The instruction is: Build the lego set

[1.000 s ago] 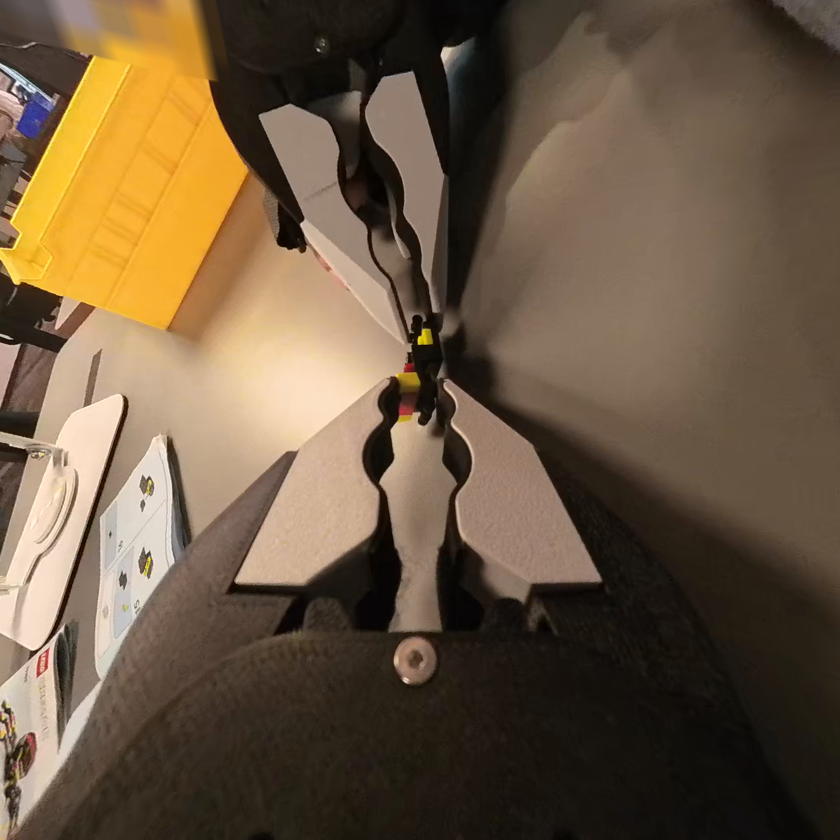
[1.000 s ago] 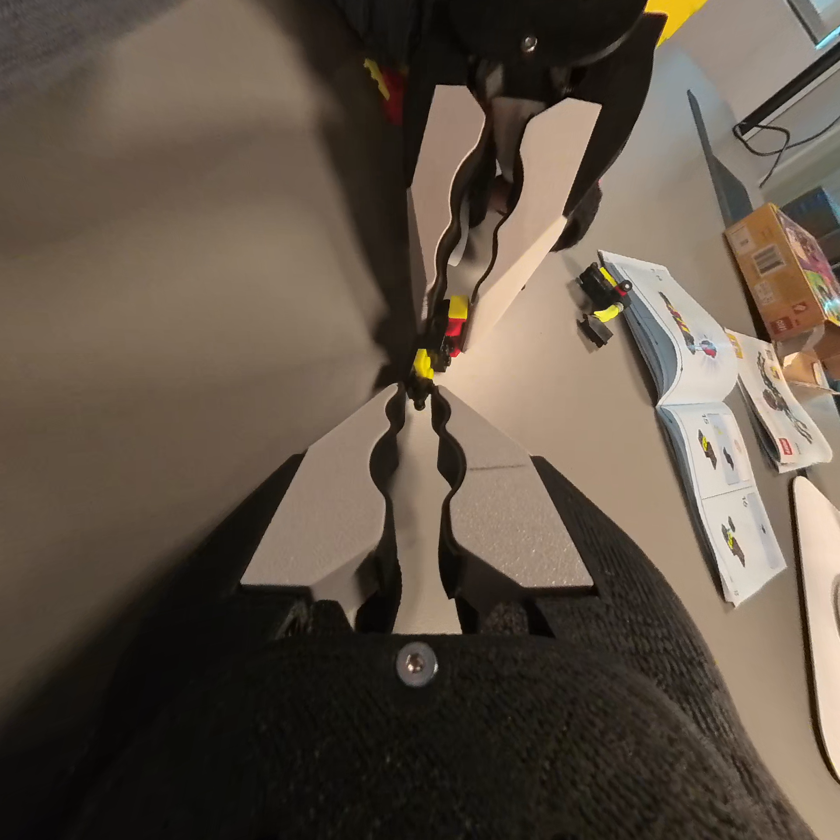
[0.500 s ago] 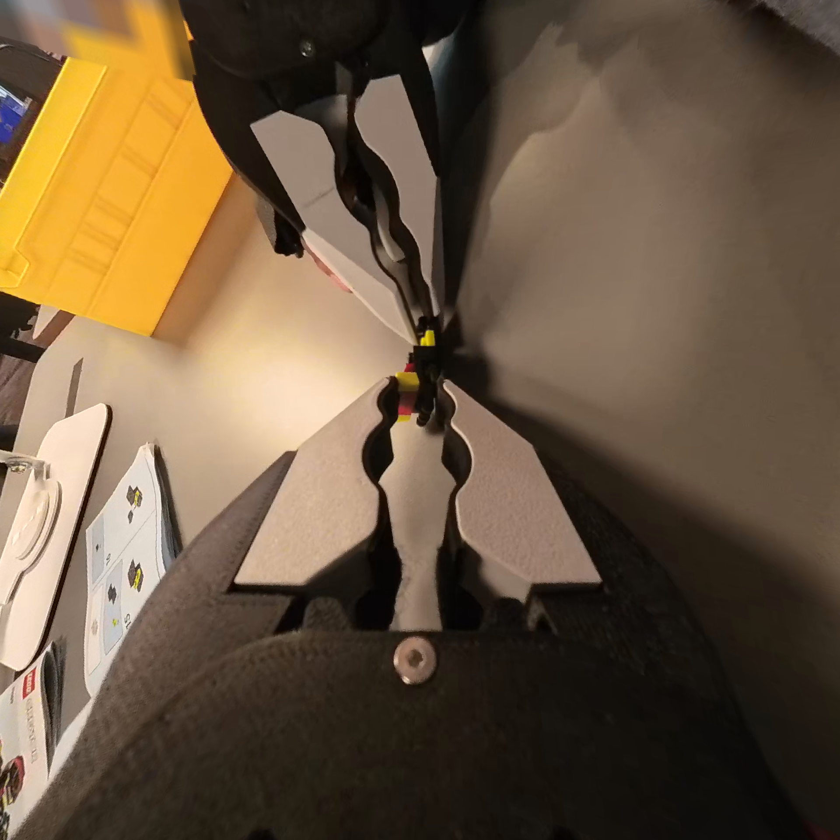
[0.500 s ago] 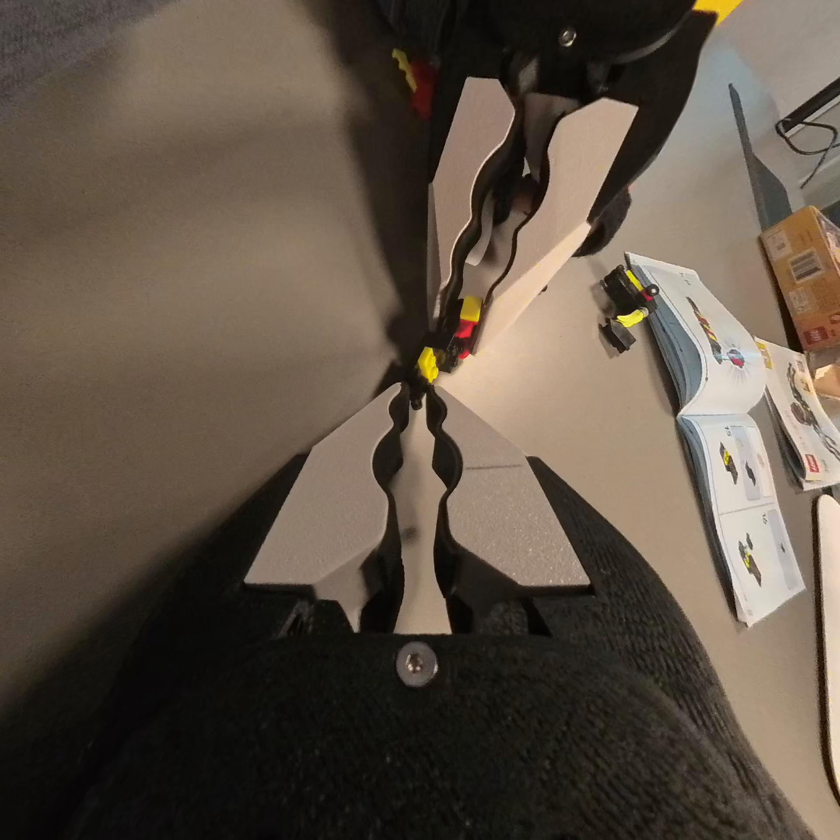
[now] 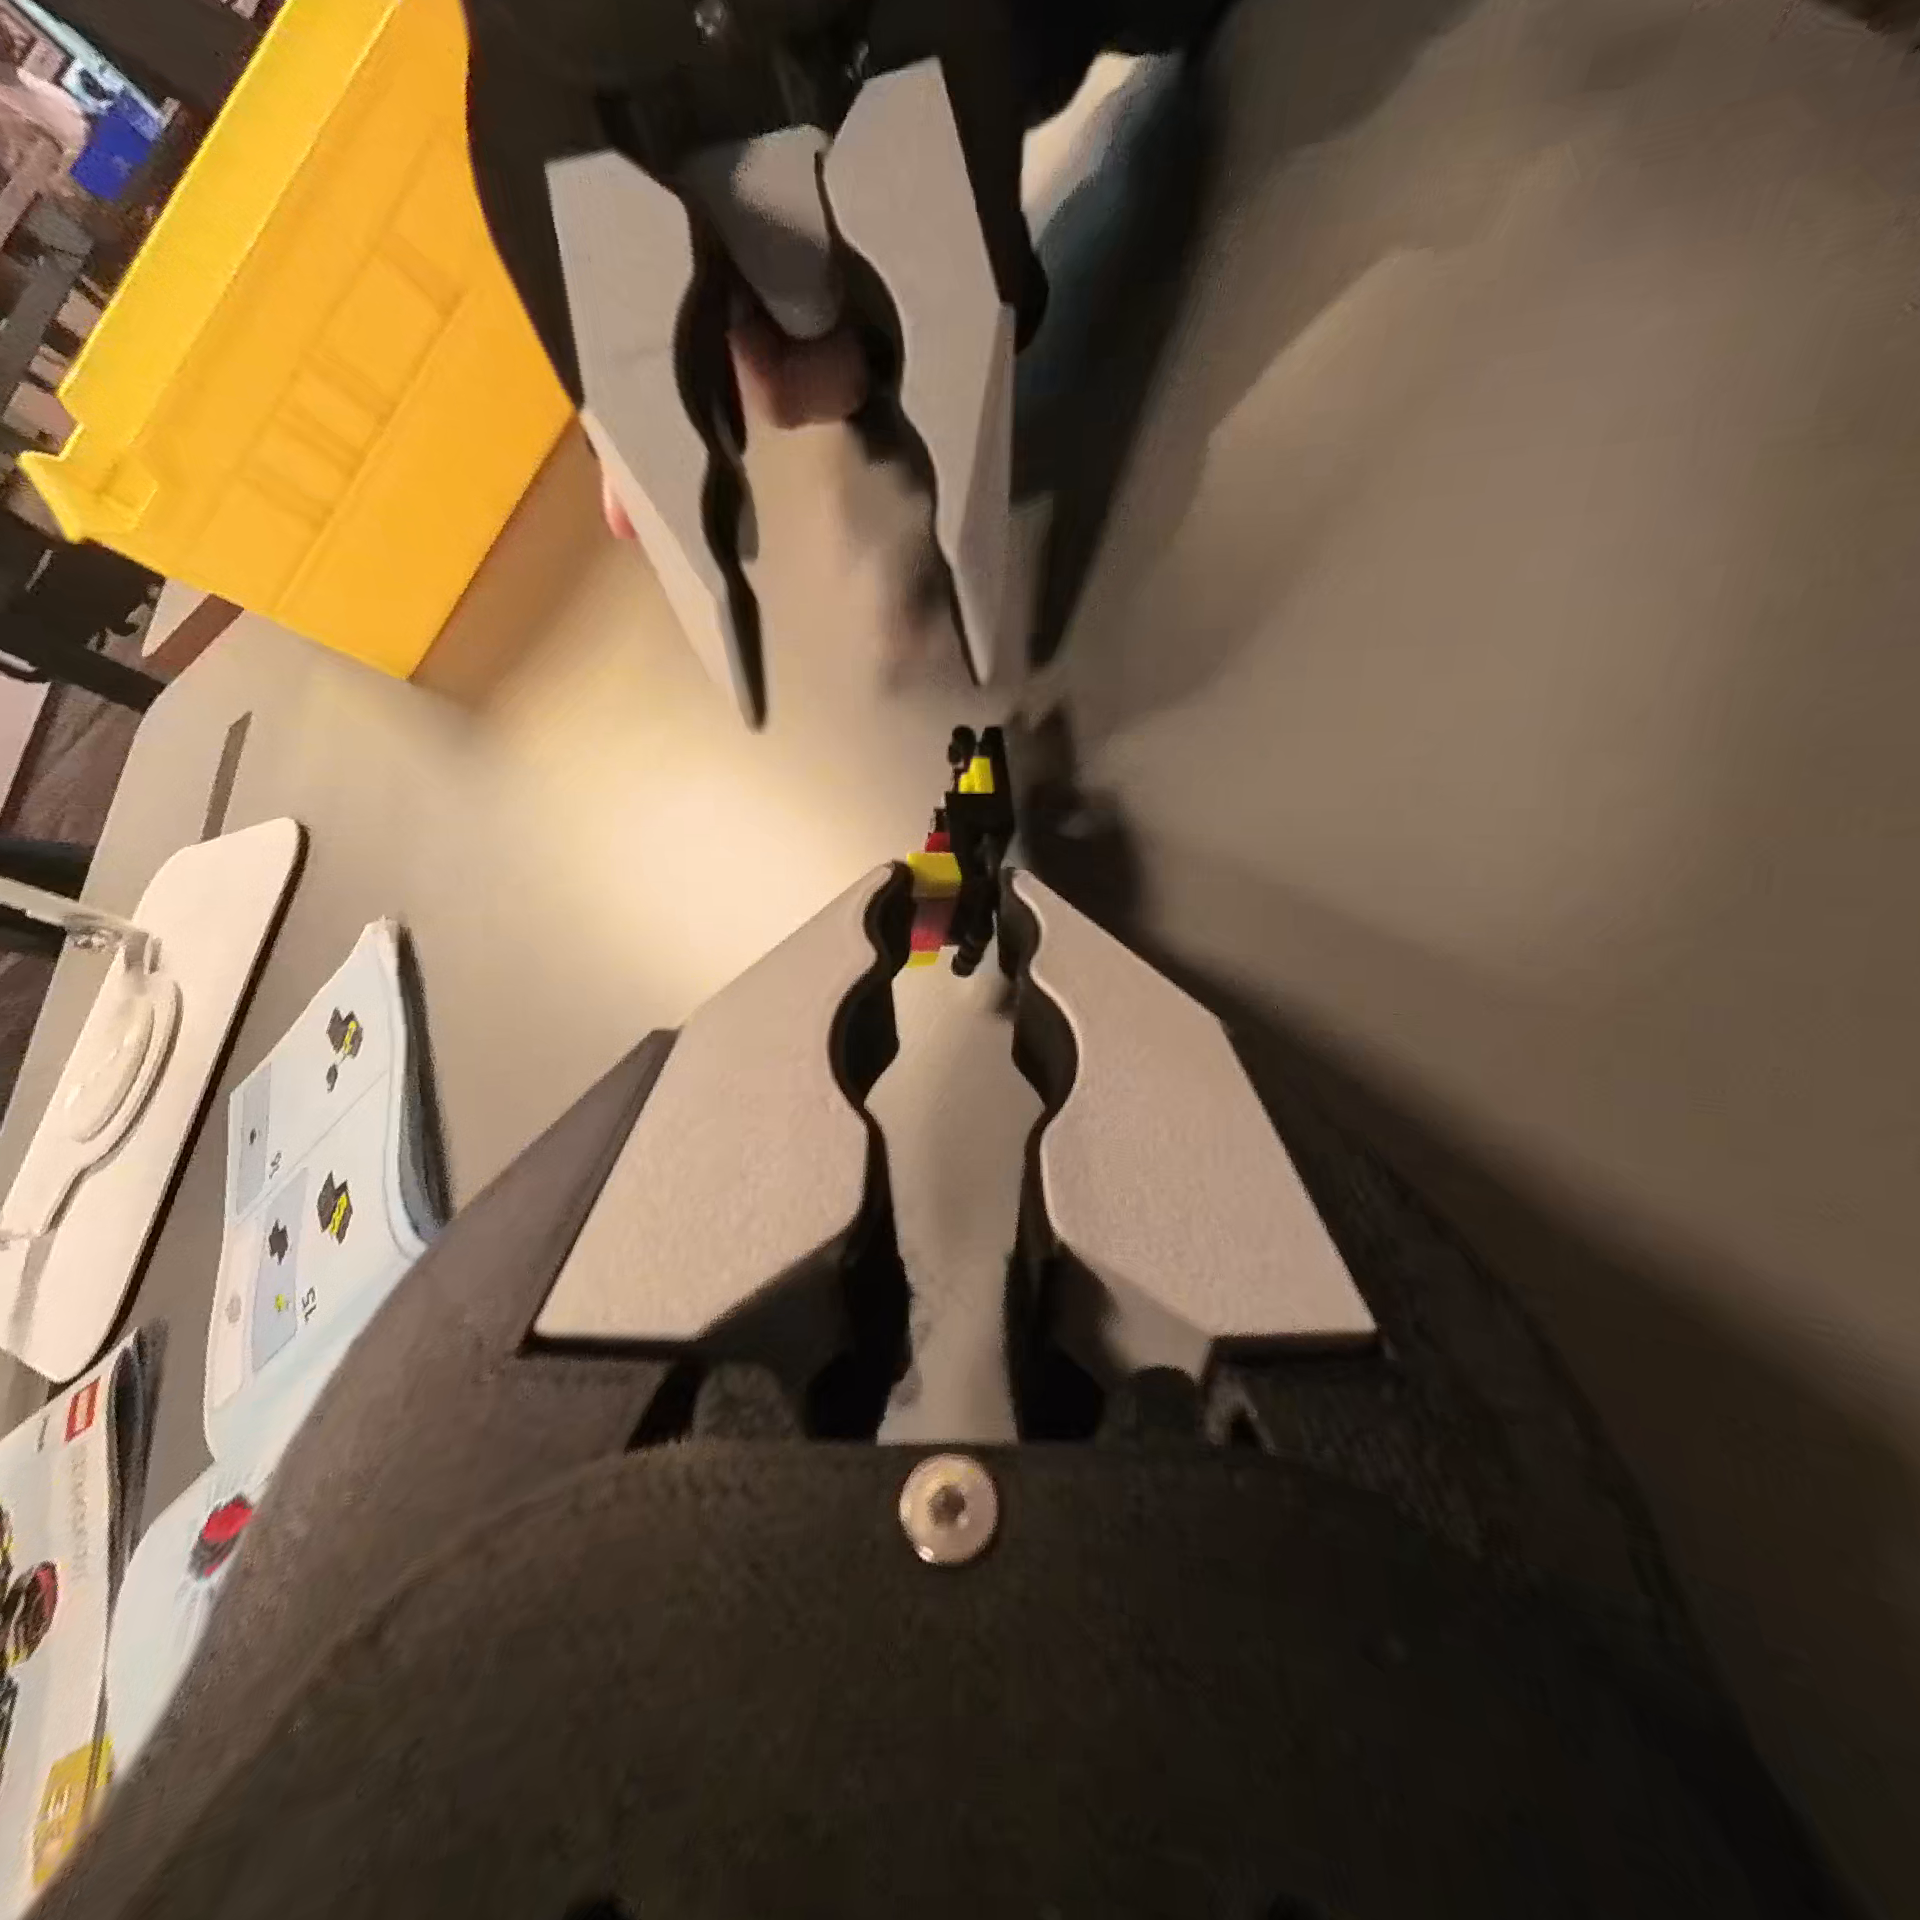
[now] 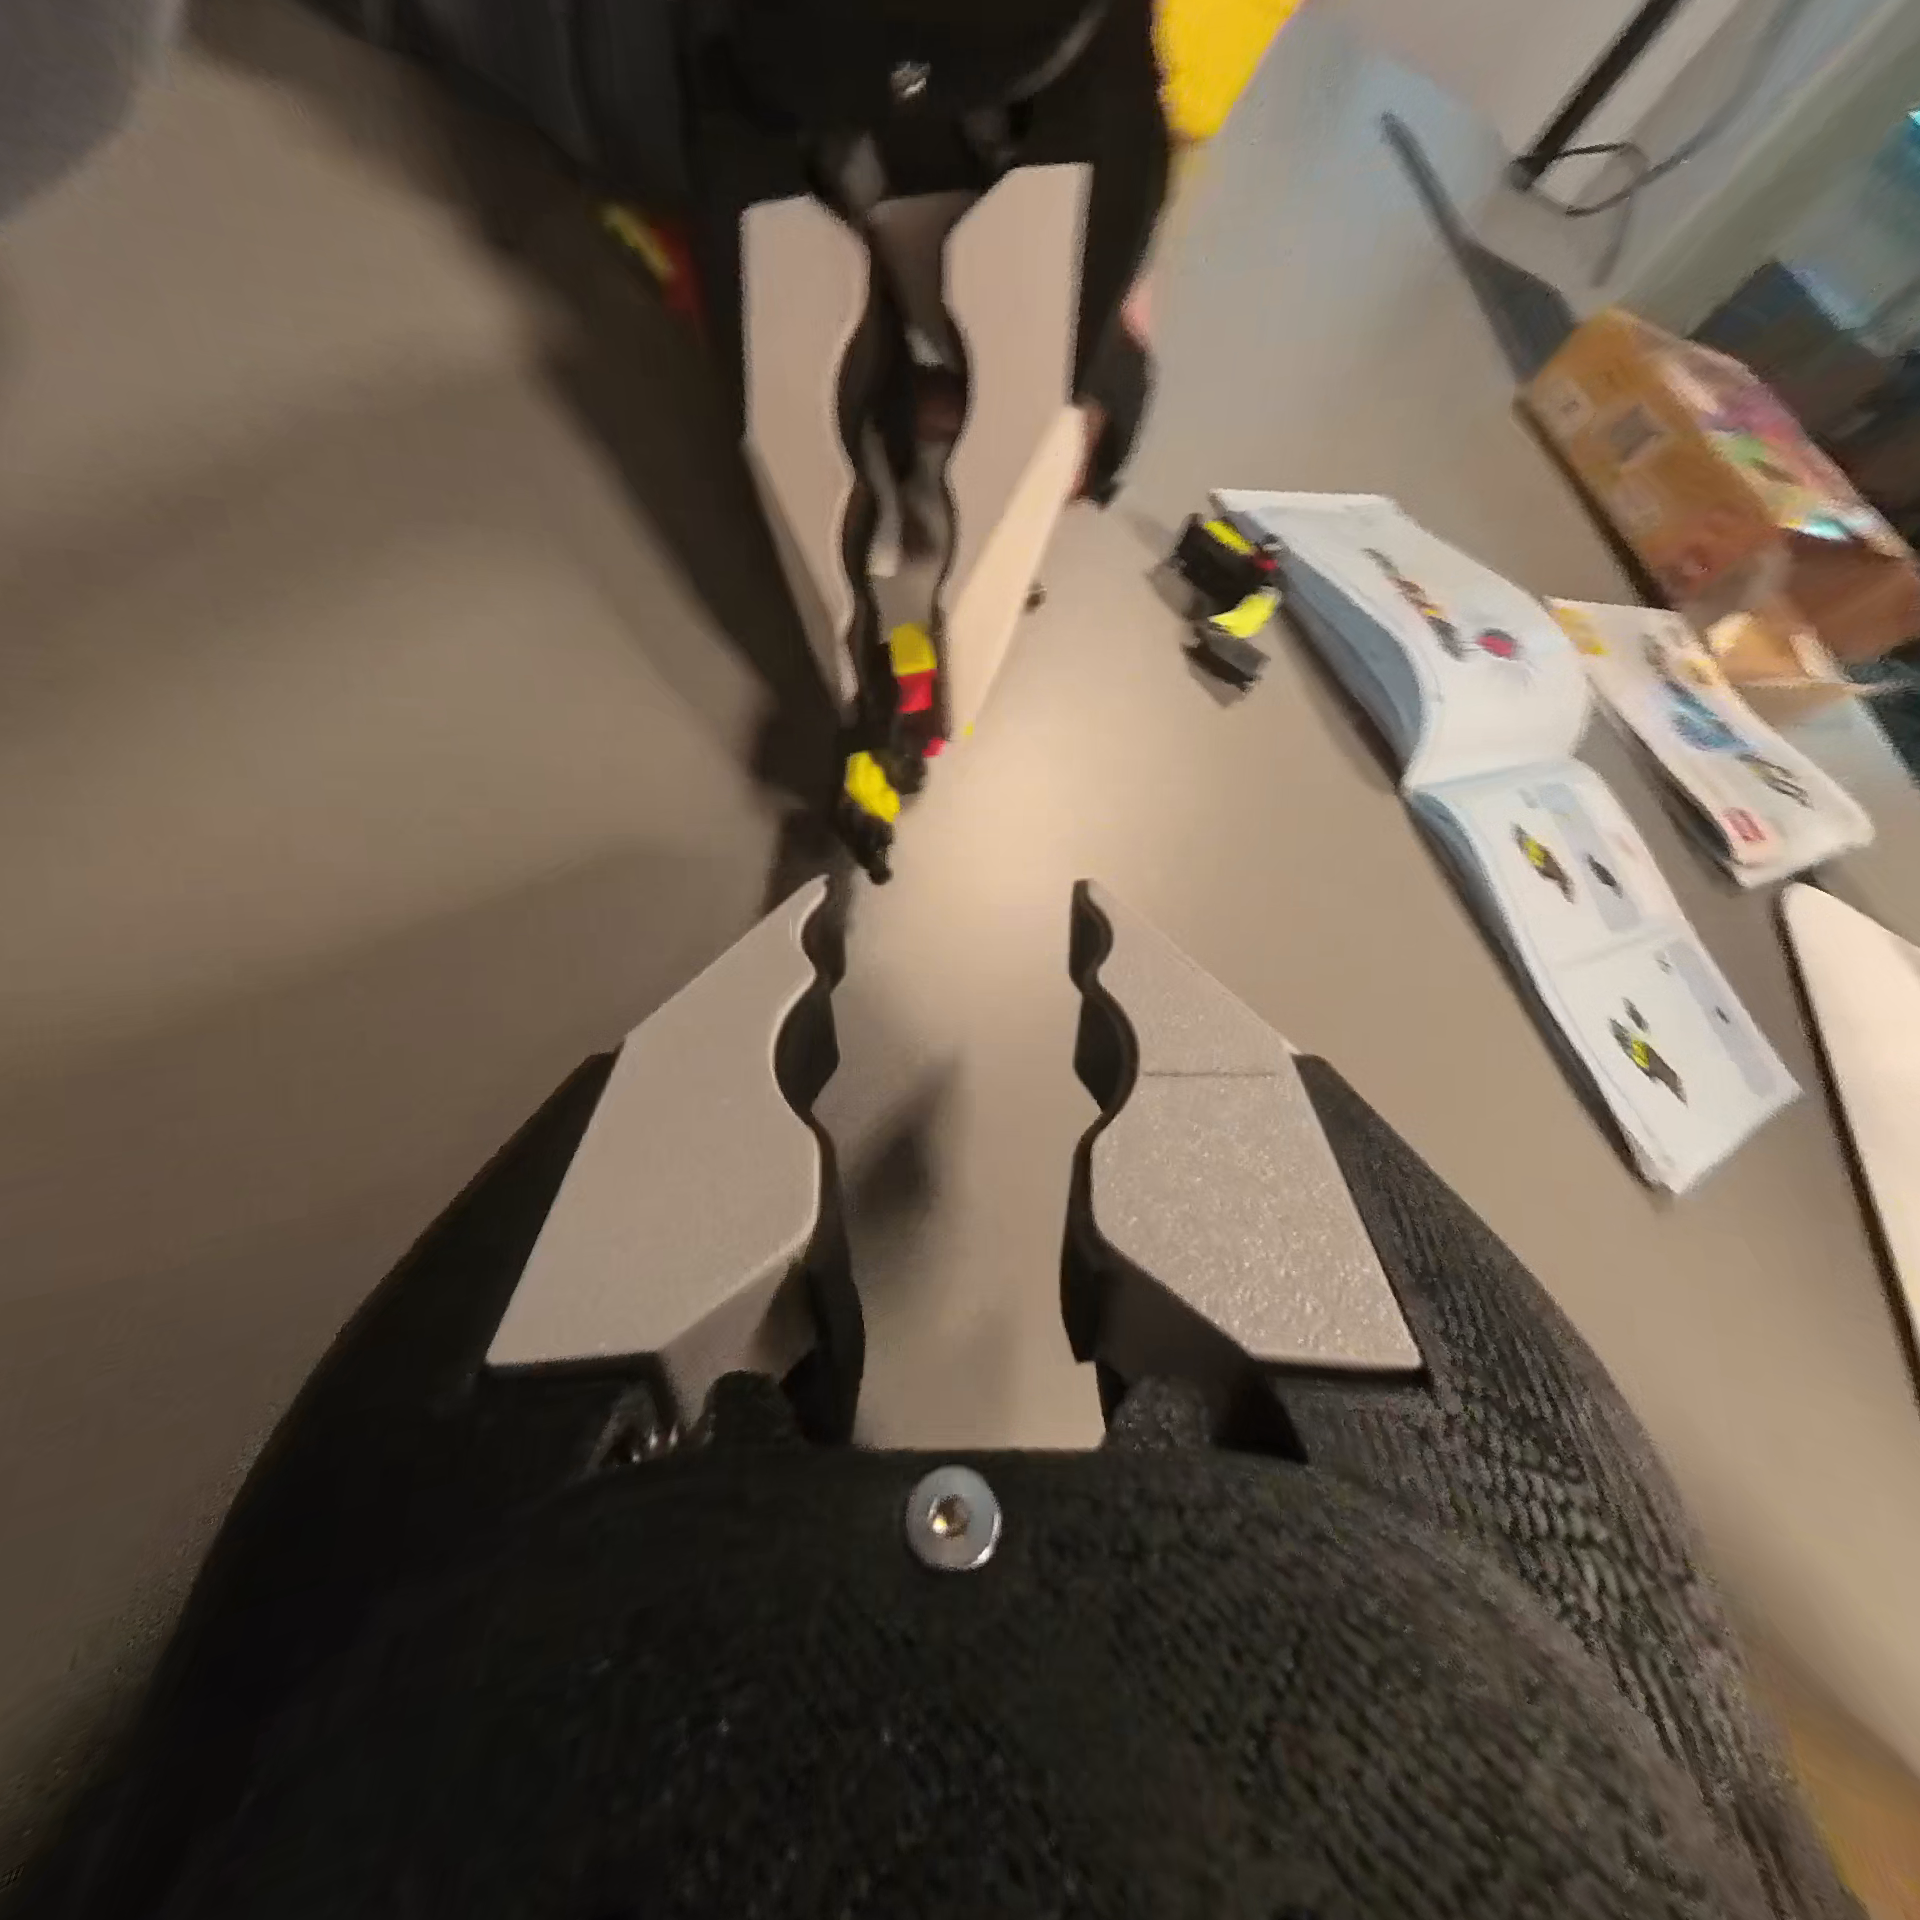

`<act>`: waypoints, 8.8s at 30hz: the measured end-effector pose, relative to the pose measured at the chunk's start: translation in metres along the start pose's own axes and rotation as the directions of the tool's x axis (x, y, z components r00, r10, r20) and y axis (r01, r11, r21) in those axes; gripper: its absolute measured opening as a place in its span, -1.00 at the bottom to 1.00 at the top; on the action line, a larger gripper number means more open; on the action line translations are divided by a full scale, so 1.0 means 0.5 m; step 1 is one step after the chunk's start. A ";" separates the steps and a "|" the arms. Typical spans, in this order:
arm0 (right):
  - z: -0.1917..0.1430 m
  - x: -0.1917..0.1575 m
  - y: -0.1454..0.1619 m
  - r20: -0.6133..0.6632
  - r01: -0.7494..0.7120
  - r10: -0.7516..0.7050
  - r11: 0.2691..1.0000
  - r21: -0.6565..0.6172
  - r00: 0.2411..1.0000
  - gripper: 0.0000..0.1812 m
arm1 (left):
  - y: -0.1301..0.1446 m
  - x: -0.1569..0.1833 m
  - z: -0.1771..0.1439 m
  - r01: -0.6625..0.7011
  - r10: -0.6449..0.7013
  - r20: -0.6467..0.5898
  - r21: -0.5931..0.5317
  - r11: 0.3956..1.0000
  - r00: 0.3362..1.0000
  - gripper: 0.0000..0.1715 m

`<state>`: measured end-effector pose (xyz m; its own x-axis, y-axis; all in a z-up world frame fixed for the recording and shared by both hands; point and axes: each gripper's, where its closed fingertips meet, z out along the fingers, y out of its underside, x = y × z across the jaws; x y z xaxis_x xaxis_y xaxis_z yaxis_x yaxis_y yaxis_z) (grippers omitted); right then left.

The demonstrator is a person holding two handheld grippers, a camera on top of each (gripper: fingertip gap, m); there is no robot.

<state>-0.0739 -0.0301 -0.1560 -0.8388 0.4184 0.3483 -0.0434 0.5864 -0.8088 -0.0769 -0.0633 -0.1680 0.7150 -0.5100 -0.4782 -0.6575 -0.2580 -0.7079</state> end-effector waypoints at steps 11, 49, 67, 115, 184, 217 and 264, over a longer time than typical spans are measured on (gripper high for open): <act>0.015 0.041 -0.054 -0.295 0.069 -0.046 0.995 0.068 0.954 -0.52 | 0.007 -0.057 -0.025 0.212 -0.192 0.236 -0.060 0.975 0.952 -0.82; 0.228 0.031 -0.065 0.243 -0.143 0.173 0.980 -0.138 0.954 -0.87 | 0.104 -0.015 -0.278 0.287 0.020 0.789 -0.247 0.926 0.615 -0.83; 0.098 0.151 -0.072 -0.358 -0.232 0.257 0.966 0.111 0.898 -0.94 | 0.085 -0.018 -0.293 0.275 -0.019 0.808 -0.178 0.945 0.588 -0.83; -0.217 0.166 -0.007 -0.981 -0.110 -0.023 0.993 -0.044 0.190 -0.94 | -0.105 -0.047 -0.011 -0.134 0.132 0.593 -0.042 0.990 0.794 -0.83; -0.148 0.150 -0.019 -0.918 -0.012 -0.246 0.965 -0.263 0.312 -0.94 | -0.119 -0.037 -0.014 -0.193 0.165 0.593 -0.017 0.981 0.788 -0.83; -0.124 -0.114 -0.084 -0.028 -0.250 0.262 0.875 -0.415 0.965 -0.94 | -0.166 0.052 0.018 -0.509 0.447 0.462 0.011 0.861 0.766 -0.83; -0.137 -0.125 0.009 0.064 -0.119 0.250 0.652 -0.749 0.966 -0.94 | -0.137 0.040 0.032 -0.507 0.491 0.446 -0.091 0.857 0.749 -0.83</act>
<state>0.0154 -0.0061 -0.1490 -0.8560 0.5064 0.1038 0.4779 0.8518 -0.2144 -0.0137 -0.0427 -0.1374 0.3186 -0.1424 -0.9371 -0.9478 -0.0372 -0.3166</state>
